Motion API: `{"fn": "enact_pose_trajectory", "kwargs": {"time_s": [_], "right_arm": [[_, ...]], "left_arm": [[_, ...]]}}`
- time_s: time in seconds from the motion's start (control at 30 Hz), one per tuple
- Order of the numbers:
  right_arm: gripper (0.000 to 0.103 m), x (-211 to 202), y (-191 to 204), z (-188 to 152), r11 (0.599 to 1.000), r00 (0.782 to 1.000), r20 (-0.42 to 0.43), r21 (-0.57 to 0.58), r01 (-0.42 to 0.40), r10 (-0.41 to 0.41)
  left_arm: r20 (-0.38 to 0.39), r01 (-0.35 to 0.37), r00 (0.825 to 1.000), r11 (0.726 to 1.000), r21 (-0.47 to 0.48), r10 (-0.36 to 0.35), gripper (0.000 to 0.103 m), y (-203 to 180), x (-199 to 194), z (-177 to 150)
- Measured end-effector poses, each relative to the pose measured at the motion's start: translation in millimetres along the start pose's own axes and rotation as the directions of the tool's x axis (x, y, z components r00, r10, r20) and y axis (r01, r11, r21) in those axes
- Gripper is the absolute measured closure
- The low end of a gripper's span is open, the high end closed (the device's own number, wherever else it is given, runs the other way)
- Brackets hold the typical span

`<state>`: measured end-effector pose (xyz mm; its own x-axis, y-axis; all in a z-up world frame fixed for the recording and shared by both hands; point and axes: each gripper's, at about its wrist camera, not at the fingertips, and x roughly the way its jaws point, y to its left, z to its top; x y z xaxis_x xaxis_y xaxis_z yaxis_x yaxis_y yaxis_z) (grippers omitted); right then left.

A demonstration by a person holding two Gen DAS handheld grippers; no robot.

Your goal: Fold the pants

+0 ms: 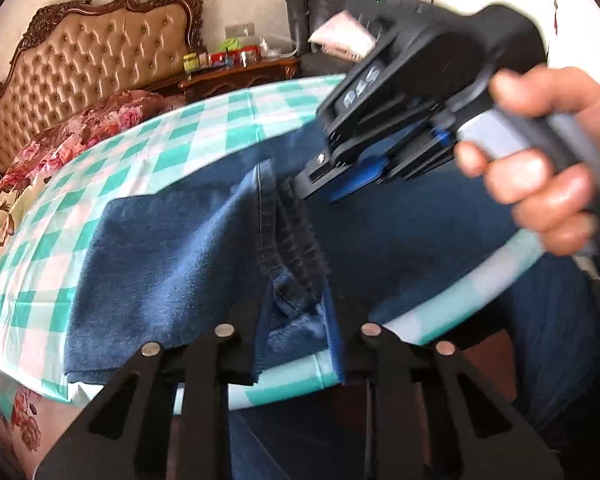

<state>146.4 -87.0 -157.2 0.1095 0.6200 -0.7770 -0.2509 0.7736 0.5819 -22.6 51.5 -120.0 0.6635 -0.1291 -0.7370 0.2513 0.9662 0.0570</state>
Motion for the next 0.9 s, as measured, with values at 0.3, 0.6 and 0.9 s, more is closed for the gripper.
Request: {"fn": "enact_pose_trajectory", "kwargs": {"time_s": [0.3,0.6,0.9], "right_arm": [[0.071,-4,-11,2,0.999,1.0,0.011,0.046,-0.01,0.01],[0.071,4,-3,0,0.999,1.0,-0.017,0.031,-0.018,0.018],[0.071,2,-5,1,0.999,1.0,-0.014,0.045,-0.017,0.017]], "left_arm": [[0.041,0.072,0.997,0.997,-0.006,-0.072,0.087,-12,-19,-4],[0.042,0.025,0.999,0.993,0.112,-0.03,0.059,-33,-32,-23],[0.02,-0.072,0.997,0.96,0.27,0.069,0.065,-54,-8,-33]]}}
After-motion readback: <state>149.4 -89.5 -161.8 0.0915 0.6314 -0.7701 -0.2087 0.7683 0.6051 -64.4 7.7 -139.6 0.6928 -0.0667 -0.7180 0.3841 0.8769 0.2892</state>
